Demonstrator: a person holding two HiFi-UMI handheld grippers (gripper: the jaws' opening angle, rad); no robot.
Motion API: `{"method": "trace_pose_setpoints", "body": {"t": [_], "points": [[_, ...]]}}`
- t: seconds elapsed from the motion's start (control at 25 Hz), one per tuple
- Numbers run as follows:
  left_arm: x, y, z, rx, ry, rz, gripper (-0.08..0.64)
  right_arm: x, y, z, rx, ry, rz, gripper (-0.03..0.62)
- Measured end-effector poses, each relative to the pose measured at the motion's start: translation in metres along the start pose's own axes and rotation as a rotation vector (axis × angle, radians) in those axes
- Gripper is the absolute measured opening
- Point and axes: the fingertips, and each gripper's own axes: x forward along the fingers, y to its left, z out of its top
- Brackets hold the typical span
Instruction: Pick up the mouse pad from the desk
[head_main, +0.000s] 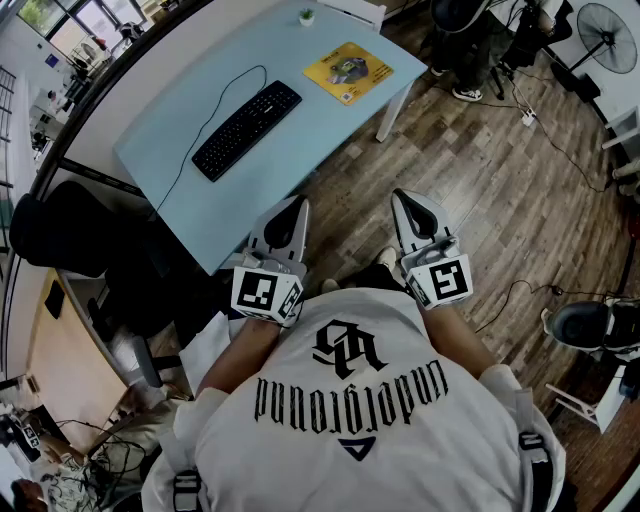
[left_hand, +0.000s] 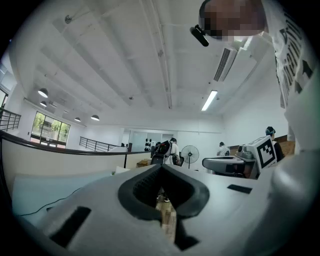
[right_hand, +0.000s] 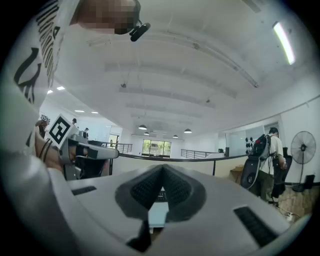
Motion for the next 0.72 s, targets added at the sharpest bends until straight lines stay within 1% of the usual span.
{"method": "trace_pose_setpoints", "body": {"t": [0.28, 0.56, 0.64, 0.72], "points": [[-0.001, 0.007, 0.001, -0.001, 0.003, 0.013, 0.008, 0.003, 0.005, 0.000, 0.005, -0.004, 0.023, 0.003], [0.007, 0.008, 0.004, 0.009, -0.002, 0.024, 0.008, 0.002, -0.005, -0.002, 0.001, -0.003, 0.024, 0.003], [0.011, 0.008, 0.005, 0.014, -0.002, 0.025, 0.008, 0.003, -0.007, -0.003, 0.003, -0.004, 0.037, 0.003], [0.016, 0.006, 0.004, 0.018, 0.000, 0.023, 0.008, 0.005, -0.008, -0.006, 0.011, -0.007, 0.066, 0.005]]}}
